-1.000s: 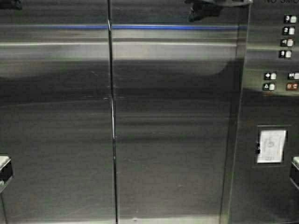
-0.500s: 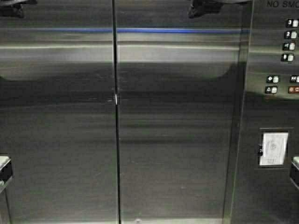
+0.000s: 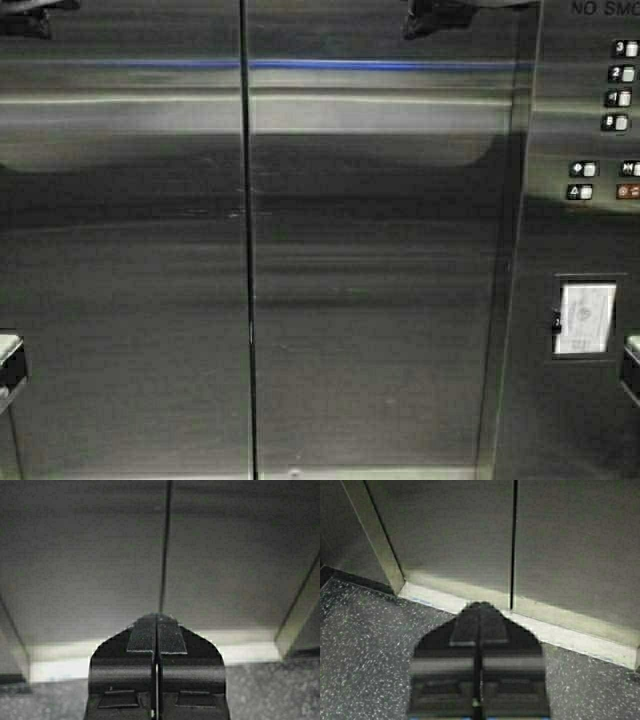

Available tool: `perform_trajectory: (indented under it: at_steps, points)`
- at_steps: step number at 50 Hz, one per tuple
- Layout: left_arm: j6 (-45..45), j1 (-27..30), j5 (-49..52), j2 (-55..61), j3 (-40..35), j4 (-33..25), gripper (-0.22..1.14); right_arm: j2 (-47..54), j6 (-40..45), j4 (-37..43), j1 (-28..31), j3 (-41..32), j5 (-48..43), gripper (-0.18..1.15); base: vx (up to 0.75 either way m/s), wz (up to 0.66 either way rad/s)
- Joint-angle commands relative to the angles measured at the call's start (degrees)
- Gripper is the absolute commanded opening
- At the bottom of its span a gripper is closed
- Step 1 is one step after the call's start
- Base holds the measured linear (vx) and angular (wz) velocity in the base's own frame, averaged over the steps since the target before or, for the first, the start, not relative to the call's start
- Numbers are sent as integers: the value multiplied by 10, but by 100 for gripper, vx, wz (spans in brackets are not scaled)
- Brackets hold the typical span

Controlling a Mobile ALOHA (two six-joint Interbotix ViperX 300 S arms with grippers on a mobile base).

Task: Navigate to elevator, push the call button, then enter the elevator

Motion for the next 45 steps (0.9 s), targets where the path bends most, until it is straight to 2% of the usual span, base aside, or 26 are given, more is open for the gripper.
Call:
perform_trajectory:
  at_steps: [1,45]
  points:
    - [0,1,-4,-2,-16,-1,2,-6,1,1,0,-9,-5,6,0,0]
    - [1,0,-4,-2,-16,-1,2,-6,1,2,1,-10,-5,6,0,0]
